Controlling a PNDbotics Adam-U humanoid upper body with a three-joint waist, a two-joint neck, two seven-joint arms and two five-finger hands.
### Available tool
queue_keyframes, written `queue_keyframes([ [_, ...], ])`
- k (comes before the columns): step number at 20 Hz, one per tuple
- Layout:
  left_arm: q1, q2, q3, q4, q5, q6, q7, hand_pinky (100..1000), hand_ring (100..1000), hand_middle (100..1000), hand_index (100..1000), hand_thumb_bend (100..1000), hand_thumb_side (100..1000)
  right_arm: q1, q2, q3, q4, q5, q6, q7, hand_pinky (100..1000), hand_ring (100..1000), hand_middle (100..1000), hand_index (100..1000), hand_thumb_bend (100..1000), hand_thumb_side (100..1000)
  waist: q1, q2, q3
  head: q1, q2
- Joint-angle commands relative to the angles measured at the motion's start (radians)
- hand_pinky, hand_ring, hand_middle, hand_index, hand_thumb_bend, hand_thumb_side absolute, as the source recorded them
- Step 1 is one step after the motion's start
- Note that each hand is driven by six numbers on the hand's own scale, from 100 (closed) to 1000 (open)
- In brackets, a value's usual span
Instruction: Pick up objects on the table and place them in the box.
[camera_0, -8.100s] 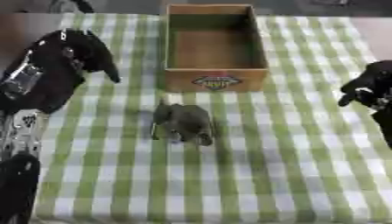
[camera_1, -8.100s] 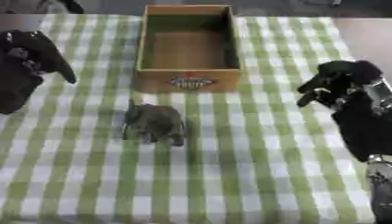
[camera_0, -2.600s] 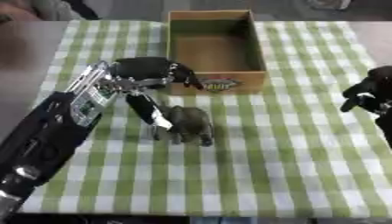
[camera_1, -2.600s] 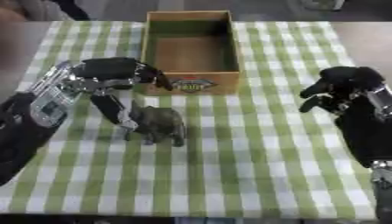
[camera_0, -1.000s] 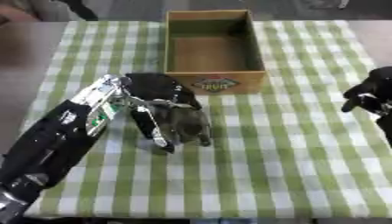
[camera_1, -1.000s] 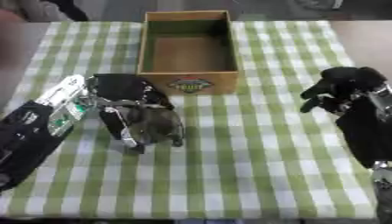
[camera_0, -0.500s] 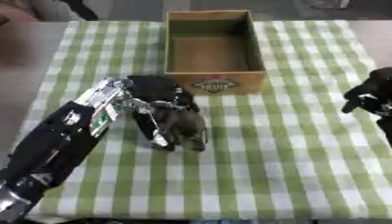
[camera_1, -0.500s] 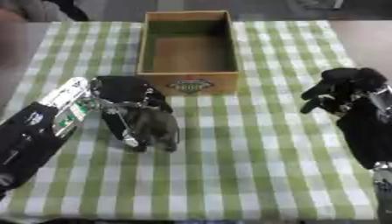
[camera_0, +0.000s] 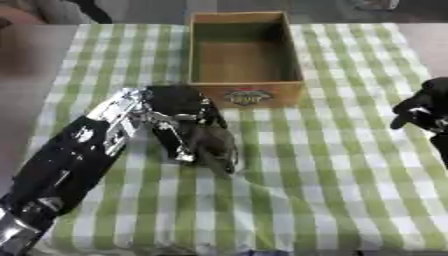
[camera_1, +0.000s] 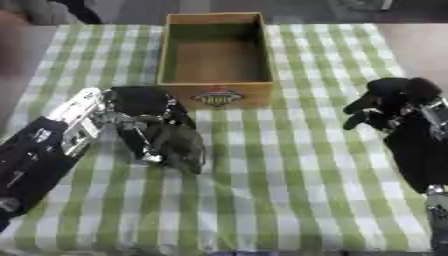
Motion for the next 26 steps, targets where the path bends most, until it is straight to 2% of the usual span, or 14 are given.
queue_keyframes([
  [1,-0.009,0.013,0.016,-0.011,0.028,-0.229,-0.249,375,367,421,754,323,326,-0.011,-0.011,-0.005,-0.012,-0.006,-0.001,0.001,511,607,535,697,100,728,-0.004,-0.012,0.001,0.001,0.008],
  [9,-0.006,0.014,0.046,-0.054,0.146,-0.229,-0.311,294,225,281,580,177,290,-0.011,-0.012,-0.006,-0.013,-0.006,-0.002,0.001,511,608,534,697,100,726,-0.008,-0.013,0.004,0.000,0.007],
  [16,-0.008,0.026,0.087,-0.096,0.257,-0.229,-0.351,283,207,265,568,100,316,-0.010,-0.012,-0.006,-0.013,-0.007,-0.003,0.001,511,608,534,697,100,724,-0.008,-0.014,0.006,-0.001,0.006],
  [19,-0.009,0.031,0.105,-0.102,0.303,-0.229,-0.376,280,204,263,565,100,374,-0.010,-0.012,-0.007,-0.013,-0.007,-0.003,0.001,511,608,534,697,100,724,-0.009,-0.014,0.007,-0.002,0.005],
  [23,-0.011,0.039,0.125,-0.105,0.363,-0.229,-0.412,278,200,259,563,100,539,-0.009,-0.012,-0.007,-0.013,-0.006,-0.004,0.000,511,608,534,697,100,726,-0.011,-0.014,0.007,-0.002,0.005],
  [26,-0.013,0.047,0.137,-0.110,0.407,-0.225,-0.438,278,200,259,562,100,583,-0.008,-0.012,-0.008,-0.013,-0.006,-0.004,0.000,511,608,534,697,100,723,-0.011,-0.014,0.008,-0.002,0.006],
])
